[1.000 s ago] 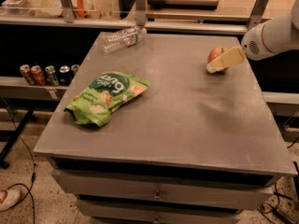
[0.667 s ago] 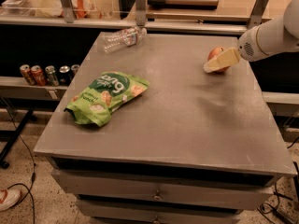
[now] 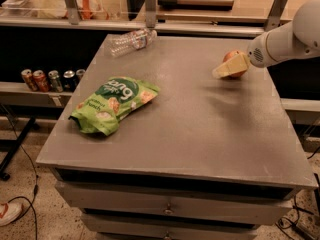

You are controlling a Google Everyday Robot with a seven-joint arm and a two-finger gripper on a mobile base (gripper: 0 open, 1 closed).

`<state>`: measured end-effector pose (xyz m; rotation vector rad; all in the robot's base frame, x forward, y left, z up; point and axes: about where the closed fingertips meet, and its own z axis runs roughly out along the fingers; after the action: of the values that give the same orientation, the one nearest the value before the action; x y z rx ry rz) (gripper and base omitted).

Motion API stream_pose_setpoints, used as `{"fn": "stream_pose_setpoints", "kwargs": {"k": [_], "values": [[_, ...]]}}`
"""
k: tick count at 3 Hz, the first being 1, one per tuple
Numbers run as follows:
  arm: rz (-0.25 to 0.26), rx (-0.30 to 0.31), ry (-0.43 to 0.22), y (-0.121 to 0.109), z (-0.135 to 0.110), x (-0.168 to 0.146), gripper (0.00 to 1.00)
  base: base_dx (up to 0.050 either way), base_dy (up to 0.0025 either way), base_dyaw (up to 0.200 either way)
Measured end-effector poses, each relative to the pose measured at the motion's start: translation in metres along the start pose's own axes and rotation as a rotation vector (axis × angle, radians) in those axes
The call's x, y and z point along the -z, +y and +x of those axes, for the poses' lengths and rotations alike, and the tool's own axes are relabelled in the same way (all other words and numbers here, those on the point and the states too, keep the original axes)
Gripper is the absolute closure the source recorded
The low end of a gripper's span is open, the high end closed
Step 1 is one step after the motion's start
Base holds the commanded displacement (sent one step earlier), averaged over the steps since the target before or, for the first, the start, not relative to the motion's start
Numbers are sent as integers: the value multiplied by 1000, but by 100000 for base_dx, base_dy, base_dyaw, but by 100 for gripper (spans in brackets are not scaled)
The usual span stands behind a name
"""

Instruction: Move apple near water bottle

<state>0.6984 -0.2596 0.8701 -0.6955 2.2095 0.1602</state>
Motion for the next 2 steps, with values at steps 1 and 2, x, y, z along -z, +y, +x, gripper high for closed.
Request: {"fn": "stream_pose_setpoints", "kwargs": {"k": [1, 2], "values": [[-12, -1, -7, 1, -1, -6, 19, 0, 0, 0], [-22, -3, -12, 2, -1, -9, 41, 0, 0, 0]]}}
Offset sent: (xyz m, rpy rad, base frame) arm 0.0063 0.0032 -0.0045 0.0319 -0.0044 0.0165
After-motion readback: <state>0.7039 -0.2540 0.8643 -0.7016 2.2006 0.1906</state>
